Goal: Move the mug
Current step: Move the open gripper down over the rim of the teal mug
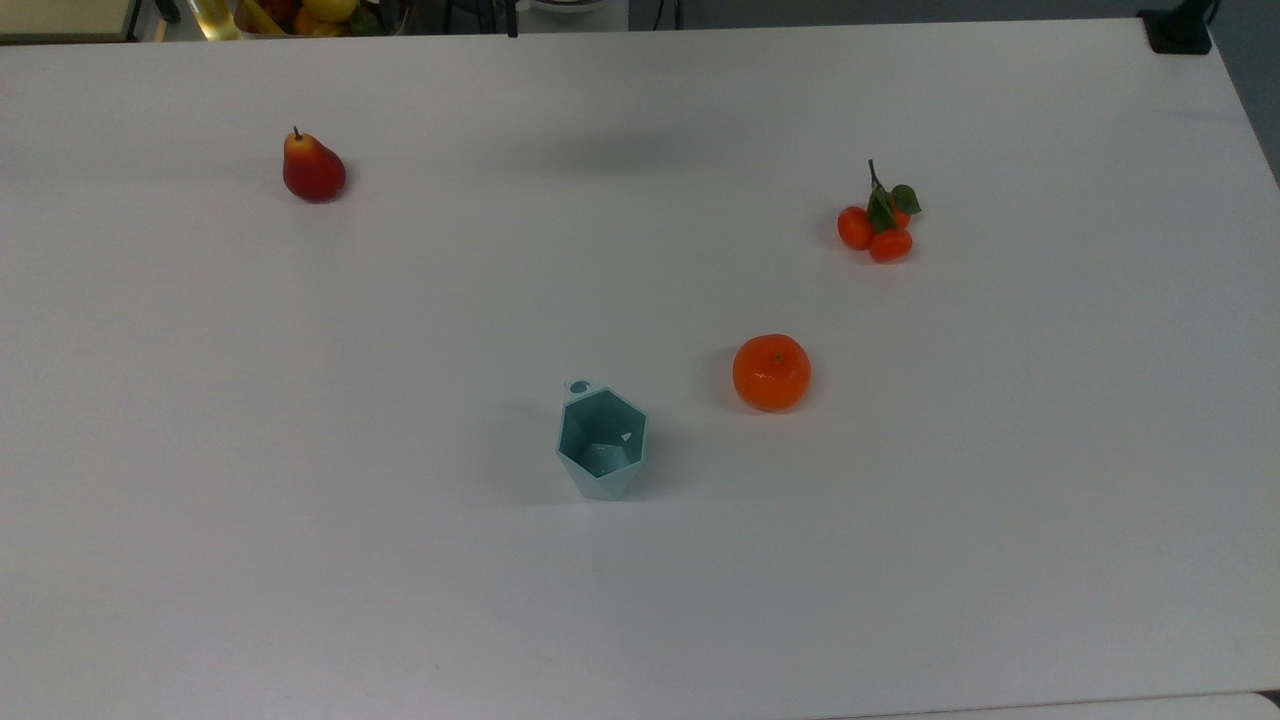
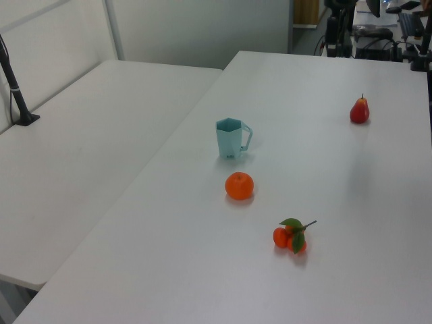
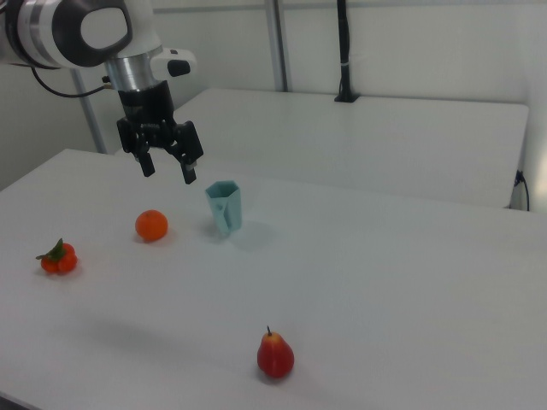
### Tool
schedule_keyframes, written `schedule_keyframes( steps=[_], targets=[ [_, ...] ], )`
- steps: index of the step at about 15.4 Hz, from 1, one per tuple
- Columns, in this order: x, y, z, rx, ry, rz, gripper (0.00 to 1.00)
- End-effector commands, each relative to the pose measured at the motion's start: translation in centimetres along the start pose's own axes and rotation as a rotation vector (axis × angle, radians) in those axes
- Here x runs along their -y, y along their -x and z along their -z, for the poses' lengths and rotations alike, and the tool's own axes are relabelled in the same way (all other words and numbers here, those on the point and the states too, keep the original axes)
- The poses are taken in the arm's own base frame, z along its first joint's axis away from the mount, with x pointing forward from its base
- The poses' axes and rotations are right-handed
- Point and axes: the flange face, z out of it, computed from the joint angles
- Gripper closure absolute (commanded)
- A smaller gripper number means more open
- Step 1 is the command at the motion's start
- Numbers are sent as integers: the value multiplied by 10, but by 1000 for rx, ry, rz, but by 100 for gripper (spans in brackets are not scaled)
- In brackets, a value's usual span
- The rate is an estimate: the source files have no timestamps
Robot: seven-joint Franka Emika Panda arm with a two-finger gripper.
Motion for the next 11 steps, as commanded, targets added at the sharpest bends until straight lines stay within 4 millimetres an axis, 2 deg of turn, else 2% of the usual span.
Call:
schedule_keyframes(
  steps=[1,5,8,11],
  targets=[
    [1,5,-1,3,-5,-21,0],
    [3,-1,-4,-14,-5,-7,0],
    [12,-20,-14,-79,-2,13,0],
    [24,-47,-32,-157,-4,52,0]
  ],
)
